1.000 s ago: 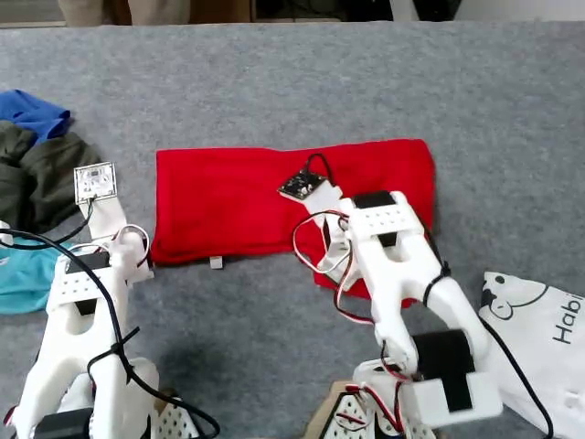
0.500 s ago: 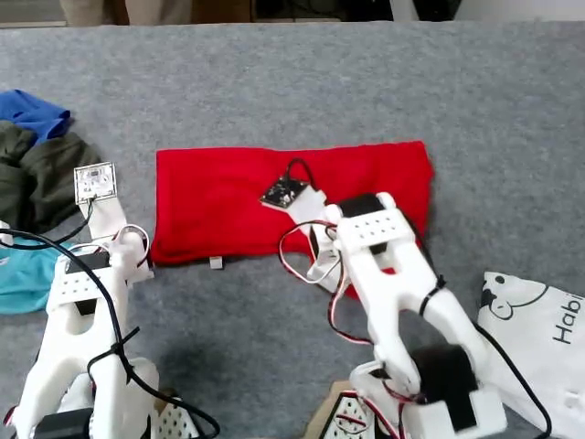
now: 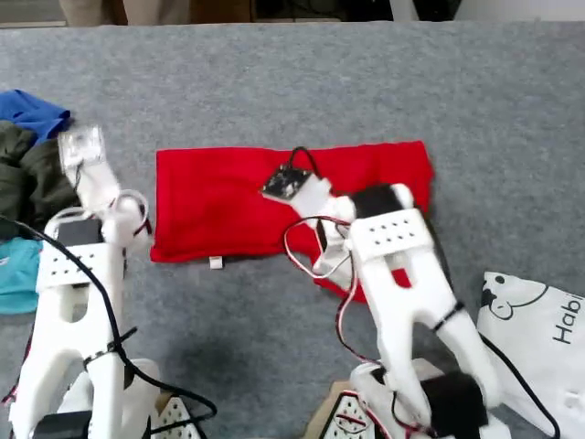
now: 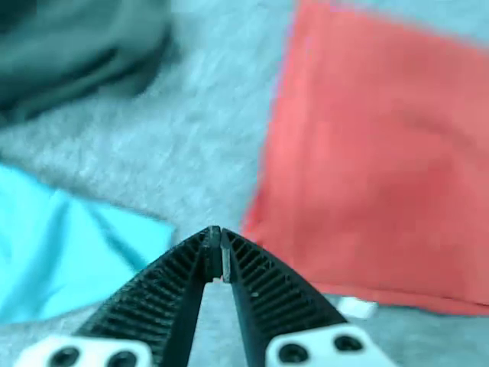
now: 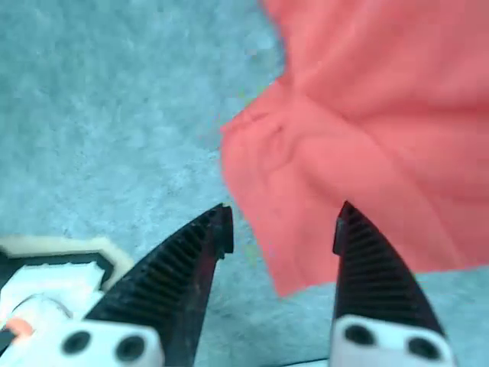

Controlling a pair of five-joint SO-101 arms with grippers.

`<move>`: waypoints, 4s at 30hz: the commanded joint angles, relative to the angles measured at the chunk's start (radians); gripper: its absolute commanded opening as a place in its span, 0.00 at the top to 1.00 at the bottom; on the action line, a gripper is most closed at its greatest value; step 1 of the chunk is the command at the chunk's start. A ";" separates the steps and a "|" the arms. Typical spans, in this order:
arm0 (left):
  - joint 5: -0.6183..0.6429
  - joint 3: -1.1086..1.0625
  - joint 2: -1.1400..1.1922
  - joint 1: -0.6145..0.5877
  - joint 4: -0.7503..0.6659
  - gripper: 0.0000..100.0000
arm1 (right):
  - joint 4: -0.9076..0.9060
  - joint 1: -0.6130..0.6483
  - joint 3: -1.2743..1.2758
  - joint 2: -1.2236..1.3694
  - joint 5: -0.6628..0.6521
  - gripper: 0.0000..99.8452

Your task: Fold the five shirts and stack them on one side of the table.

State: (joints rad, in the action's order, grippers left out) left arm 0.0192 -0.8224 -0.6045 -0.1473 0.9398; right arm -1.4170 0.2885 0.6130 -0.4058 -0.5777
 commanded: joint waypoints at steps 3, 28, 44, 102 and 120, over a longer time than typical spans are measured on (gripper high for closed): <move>0.041 -0.002 0.013 0.216 -0.080 0.98 | 0.094 -0.142 -0.120 0.045 -0.002 0.99; -0.222 0.104 0.533 0.098 -0.069 0.98 | 0.106 -0.463 -1.207 1.262 0.035 0.96; -0.206 0.250 0.131 0.095 0.068 0.98 | -0.330 -0.427 -1.718 1.273 0.020 0.96; -0.153 -0.066 0.111 -0.221 -0.336 0.98 | -0.298 -0.262 -0.644 0.314 -0.293 0.96; -0.044 -0.176 0.236 -0.232 -0.509 0.98 | 0.180 -0.185 0.389 -0.183 -0.572 0.79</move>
State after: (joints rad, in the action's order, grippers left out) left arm -0.0361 -1.0541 -0.3836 -0.3713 0.4457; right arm -1.2958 0.0752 0.9459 -0.5531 -1.1423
